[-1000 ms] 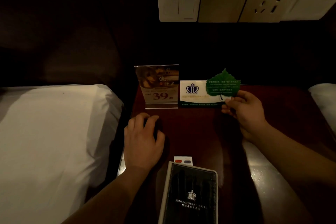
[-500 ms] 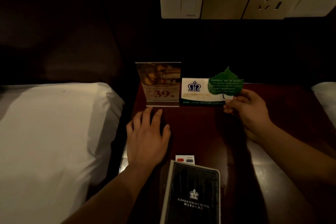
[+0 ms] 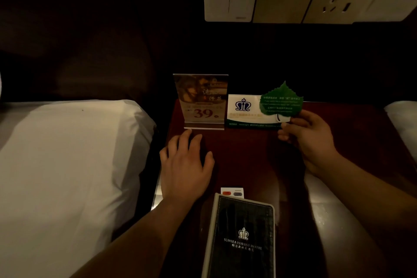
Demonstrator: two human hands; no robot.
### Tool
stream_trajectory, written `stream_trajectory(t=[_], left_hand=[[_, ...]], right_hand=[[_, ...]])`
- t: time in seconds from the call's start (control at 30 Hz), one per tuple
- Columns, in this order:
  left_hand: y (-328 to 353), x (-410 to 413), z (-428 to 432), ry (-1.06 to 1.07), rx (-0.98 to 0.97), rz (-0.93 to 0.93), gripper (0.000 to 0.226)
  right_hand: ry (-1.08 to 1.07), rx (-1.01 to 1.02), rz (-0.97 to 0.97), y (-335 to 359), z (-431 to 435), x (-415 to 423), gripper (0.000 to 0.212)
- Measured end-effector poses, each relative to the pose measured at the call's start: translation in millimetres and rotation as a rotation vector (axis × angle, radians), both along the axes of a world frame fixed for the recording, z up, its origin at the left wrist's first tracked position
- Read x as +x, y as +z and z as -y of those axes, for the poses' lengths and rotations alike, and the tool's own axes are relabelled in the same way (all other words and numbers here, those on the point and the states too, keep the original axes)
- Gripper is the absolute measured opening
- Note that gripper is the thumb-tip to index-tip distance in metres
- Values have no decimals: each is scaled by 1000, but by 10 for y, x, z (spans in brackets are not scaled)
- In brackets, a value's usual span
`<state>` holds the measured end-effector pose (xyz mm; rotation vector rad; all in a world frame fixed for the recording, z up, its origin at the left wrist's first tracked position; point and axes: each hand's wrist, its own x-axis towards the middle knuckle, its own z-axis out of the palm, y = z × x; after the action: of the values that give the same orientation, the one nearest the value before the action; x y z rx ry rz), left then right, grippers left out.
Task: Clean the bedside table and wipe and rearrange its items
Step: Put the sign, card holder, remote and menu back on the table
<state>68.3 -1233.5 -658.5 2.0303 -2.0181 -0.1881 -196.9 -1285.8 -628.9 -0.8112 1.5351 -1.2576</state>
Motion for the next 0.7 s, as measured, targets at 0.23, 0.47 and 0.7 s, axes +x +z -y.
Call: stream_trajectory(t=[0.23,0.47,0.7], left_hand=[[111,118,-83,-73,143,-225,53],[414,283,-1116,66,245,-716,45],[466,48,-1970,264,339,-812,46]], right_hand=[[-66,189,8,309,-805,154,41],[124,293,-185,411,-1886,349,22],[249,318,-410,246,-2420,534,34]])
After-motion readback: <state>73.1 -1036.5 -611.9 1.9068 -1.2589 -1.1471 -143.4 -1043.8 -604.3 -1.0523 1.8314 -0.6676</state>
